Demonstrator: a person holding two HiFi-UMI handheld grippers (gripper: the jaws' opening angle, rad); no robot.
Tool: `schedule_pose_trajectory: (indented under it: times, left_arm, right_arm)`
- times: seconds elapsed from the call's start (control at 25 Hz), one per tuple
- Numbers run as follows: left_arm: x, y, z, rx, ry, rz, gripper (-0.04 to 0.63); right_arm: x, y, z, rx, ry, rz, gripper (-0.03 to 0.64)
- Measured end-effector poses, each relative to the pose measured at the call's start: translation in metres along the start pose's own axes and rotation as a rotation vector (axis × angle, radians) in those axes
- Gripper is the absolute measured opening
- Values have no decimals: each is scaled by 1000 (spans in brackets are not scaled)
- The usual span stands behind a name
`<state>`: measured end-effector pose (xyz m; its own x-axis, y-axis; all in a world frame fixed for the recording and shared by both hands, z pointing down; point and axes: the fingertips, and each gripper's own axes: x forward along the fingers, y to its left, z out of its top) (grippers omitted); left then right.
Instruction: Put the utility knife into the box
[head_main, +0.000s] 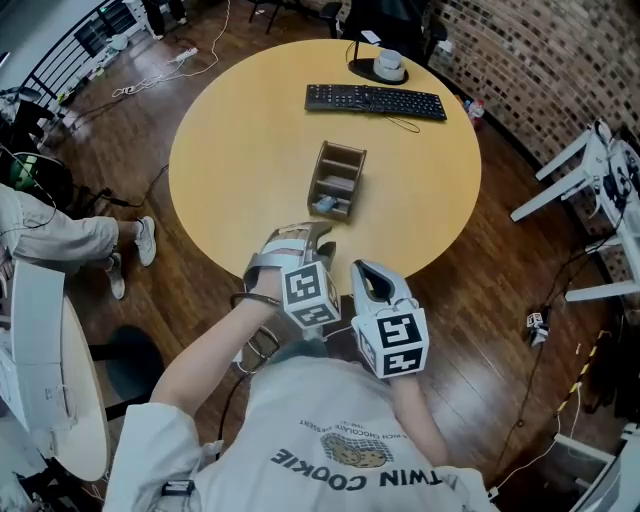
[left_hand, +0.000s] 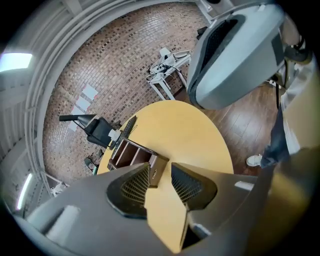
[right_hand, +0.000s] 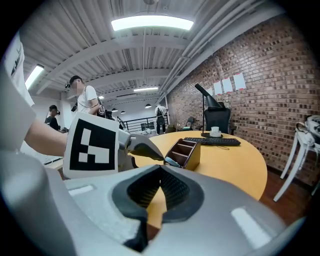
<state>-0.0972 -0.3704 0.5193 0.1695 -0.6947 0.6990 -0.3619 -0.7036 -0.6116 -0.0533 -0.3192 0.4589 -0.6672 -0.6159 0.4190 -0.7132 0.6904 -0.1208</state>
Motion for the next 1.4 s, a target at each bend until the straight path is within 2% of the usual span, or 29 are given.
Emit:
schedule_pose_trajectory:
  times: [0.08, 0.24, 0.6, 1.0, 1.4]
  left_arm:
    - [-11, -8, 6, -24, -7, 7, 142]
    - [-34, -17, 19, -90, -19, 51, 78]
    - [-79, -55, 39, -210, -11, 122, 41]
    - [-140, -94, 48, -413, 5, 178, 14]
    - [-192, -111, 31, -651, -53, 216, 8]
  right_arm:
    - [-10, 2, -3, -1, -4, 9, 2]
    - [-29, 4, -5, -22, -12, 44, 2]
    - [-78, 19, -15, -64, -37, 118, 2]
    - [-116, 53, -33, -93, -15, 249, 2]
    - [-126, 94, -38, -92, -13, 311, 2]
